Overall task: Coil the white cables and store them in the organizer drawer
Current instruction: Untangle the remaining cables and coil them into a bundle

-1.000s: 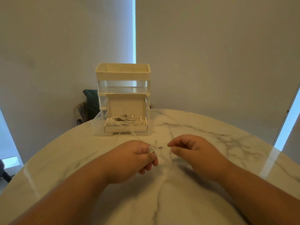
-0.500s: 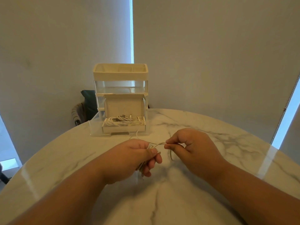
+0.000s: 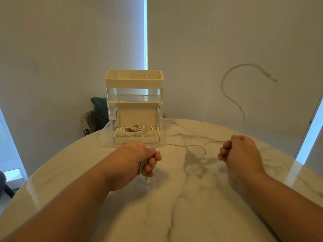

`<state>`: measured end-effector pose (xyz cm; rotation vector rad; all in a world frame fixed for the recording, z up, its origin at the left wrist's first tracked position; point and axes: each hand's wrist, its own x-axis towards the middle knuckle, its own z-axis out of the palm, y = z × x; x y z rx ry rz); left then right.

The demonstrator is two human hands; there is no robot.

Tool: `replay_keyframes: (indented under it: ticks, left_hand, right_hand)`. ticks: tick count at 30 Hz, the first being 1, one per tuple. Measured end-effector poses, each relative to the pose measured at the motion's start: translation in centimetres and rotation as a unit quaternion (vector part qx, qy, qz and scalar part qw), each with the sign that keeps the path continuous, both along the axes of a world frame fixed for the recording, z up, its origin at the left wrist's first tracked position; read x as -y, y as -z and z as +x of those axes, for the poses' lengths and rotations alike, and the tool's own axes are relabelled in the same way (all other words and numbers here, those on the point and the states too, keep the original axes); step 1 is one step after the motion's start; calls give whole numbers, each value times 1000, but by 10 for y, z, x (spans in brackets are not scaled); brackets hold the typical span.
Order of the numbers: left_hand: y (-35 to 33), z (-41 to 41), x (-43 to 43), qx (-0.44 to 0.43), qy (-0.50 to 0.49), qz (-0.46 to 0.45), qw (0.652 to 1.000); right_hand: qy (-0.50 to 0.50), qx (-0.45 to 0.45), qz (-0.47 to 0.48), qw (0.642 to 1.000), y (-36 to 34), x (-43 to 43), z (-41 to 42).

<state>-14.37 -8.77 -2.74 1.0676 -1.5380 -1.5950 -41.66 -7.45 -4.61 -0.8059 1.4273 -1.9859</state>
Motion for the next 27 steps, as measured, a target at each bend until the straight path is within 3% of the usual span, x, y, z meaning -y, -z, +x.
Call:
replay_keyframes:
  ticks: [2,4,7,11,13,15,18,21,24,27]
  left_hand:
    - [1,0,1,-3,-9,-1,1000]
    - [0,1,1,-7,-14,0,1000]
    - [-4,-2,-3,-19,-1,-4,1000]
    - [-2,-6,-5,-34,-2,-11,999]
    - [-2,-7,-5,-50,-14,-12,999]
    - [-2,-9,-5,-56,-28,-7,998]
    - [-1,-12,-6,-50,-34,-1,998]
    - [2,-18,-12,-42,7,-14,999]
    - [6,-27,-19,-25,47,-45,998]
    - [9,-34,-27,-19,83,-65,994]
  right_hand:
    - [16,33,37,999,2,6,-8]
    - [4,-4,84,996,7,8,-13]
    - [-83,-93,131,984,12,7,-3]
    - [-203,-118,155,960,15,0,21]
    - [-183,-151,160,958,14,-3,26]
    - [-98,-187,149,966,8,-6,25]
    - [-10,-263,50,963,-8,-19,21]
    - [-65,-457,-59,885,-19,-44,36]
    - [-131,-591,-72,793,-8,-46,57]
    - [-166,-572,-48,802,-3,-41,65]
